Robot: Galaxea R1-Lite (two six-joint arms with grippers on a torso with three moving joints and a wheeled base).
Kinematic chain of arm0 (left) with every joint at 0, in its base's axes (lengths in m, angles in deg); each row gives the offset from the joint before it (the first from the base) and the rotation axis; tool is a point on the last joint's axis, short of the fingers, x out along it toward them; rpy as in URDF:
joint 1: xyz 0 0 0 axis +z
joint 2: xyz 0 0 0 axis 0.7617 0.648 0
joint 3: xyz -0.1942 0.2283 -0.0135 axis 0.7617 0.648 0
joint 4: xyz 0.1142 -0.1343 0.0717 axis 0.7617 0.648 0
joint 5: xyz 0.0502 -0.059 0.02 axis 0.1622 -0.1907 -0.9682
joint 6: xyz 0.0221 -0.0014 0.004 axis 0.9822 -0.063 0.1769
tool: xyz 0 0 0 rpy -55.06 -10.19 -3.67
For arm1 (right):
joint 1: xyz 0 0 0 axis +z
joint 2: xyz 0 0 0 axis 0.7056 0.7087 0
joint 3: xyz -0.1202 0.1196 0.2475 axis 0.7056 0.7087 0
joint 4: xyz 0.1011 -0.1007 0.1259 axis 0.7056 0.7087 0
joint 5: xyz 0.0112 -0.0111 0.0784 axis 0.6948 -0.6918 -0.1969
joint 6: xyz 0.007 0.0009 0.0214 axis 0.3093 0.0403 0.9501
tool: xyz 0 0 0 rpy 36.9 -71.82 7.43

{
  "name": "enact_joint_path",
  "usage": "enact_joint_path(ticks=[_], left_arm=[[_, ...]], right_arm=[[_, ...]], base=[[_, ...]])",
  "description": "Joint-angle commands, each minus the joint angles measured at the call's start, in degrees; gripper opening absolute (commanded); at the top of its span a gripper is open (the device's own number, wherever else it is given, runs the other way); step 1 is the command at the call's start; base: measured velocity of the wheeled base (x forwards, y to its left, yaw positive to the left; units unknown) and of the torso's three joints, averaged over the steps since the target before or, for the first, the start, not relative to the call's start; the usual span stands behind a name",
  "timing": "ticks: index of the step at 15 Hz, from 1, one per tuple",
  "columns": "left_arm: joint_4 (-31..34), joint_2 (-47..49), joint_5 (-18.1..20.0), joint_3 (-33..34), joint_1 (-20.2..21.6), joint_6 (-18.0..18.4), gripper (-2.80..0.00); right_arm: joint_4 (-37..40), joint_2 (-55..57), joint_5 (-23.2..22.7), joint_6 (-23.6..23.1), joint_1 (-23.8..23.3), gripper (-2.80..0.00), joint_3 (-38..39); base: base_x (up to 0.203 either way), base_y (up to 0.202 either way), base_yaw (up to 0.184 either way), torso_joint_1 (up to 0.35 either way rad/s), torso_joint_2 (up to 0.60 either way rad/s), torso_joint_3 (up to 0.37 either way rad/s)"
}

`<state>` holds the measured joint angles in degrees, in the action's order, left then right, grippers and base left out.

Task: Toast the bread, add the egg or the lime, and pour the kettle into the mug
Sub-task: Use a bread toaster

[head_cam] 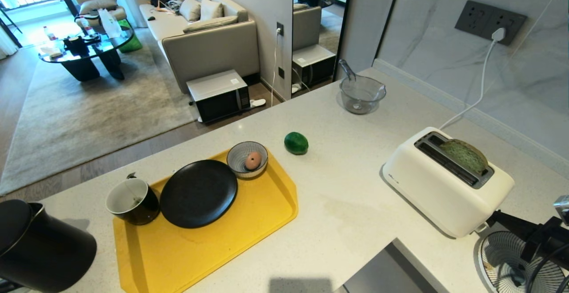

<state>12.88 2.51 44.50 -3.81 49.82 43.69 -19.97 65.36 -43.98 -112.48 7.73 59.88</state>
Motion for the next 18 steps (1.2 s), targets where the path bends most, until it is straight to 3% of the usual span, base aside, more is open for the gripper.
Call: enact_joint_path(ticks=[1, 18], left_arm=[[-0.1, -0.1, 0.0, 0.9, 0.1, 0.0, -2.80], [-0.1, -0.1, 0.0, 0.9, 0.0, 0.0, -2.80]], right_arm=[[-0.5, 0.0, -0.4, -0.2, 0.1, -2.80, 0.0], [-0.4, -2.4, -0.4, 0.0, -1.4, -2.80, 0.3]], base=[[0.000, 0.000, 0.000, 0.000, 0.00, 0.000], [0.000, 0.000, 0.000, 0.000, 0.00, 0.000]])
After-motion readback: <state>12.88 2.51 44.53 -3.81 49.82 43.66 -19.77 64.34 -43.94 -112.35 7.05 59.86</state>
